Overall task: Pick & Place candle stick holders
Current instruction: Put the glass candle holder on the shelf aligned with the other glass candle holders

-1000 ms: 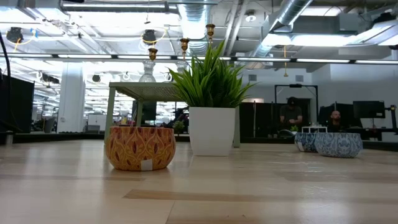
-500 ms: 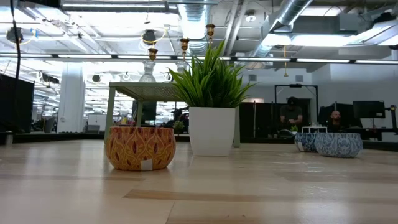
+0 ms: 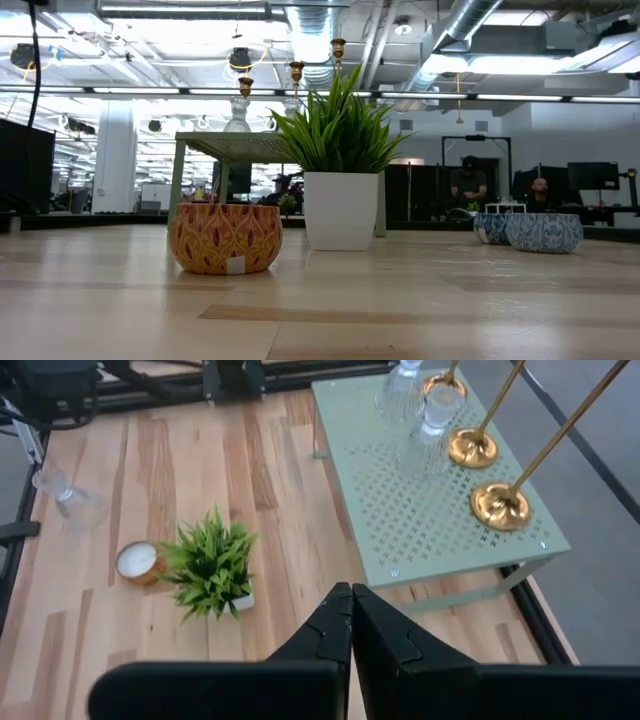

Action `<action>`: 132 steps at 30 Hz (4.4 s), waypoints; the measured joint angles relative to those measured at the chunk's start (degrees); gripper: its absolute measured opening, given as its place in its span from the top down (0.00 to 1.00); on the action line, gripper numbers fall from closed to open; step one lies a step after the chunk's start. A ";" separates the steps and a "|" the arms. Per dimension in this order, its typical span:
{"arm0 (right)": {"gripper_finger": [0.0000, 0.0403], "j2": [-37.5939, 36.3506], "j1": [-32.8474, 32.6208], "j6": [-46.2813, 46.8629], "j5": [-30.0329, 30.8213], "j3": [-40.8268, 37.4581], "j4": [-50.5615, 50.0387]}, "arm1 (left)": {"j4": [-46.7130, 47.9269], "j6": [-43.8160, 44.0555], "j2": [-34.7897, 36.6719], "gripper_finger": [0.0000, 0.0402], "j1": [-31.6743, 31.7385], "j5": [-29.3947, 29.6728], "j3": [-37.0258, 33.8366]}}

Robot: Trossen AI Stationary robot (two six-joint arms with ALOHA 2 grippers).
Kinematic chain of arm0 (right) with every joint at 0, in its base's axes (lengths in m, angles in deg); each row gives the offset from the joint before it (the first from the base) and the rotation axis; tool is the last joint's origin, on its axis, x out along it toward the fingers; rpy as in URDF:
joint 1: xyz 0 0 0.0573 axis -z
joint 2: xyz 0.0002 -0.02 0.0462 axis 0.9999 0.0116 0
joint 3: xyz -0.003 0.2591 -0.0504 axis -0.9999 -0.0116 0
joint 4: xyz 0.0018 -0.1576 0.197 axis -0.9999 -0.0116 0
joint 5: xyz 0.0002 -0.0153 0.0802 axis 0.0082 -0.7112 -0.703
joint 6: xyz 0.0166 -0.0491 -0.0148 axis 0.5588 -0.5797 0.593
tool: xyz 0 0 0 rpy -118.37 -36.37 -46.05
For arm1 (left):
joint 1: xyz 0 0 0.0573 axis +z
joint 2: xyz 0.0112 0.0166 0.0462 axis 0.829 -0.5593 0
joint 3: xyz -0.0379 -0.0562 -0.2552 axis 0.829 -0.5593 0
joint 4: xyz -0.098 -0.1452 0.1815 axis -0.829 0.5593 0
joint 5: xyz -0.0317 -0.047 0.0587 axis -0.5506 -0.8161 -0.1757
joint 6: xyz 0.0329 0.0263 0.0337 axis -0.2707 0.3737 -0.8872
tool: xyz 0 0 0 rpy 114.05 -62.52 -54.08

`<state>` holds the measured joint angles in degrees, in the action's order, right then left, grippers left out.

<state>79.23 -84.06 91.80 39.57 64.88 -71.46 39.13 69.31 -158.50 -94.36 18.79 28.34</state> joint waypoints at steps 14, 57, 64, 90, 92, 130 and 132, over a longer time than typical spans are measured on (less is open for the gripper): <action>1.00 0.00 0.00 -0.20 -0.02 0.00 -2.97 | -5.46 12.28 -6.79 0.40 -2.41 0.24 -0.02; 1.00 0.00 -0.07 0.44 -1.77 0.00 -5.20 | -10.87 15.18 -12.09 0.42 -7.72 6.75 -5.12; 1.00 0.00 -0.07 0.43 -1.77 0.02 -5.35 | -11.67 15.14 -12.09 0.66 -7.72 5.18 -5.90; 1.00 0.00 2.15 -4.89 1.49 0.02 -4.83 | -6.59 35.00 19.08 0.94 11.96 25.87 -5.84; 1.00 0.00 2.59 -5.60 1.51 0.02 -4.03 | -7.31 35.99 21.03 0.94 15.23 29.82 -5.84; 1.00 0.02 6.05 -10.69 1.49 0.02 0.89 | -40.25 40.92 5.01 0.94 45.11 29.68 -5.81; 1.00 0.02 6.05 -10.69 1.46 0.02 1.05 | -40.20 39.39 5.01 0.94 45.77 29.79 -5.81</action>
<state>79.25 -78.00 81.10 41.04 64.90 -70.41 -1.06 108.69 -153.50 -48.59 48.58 22.53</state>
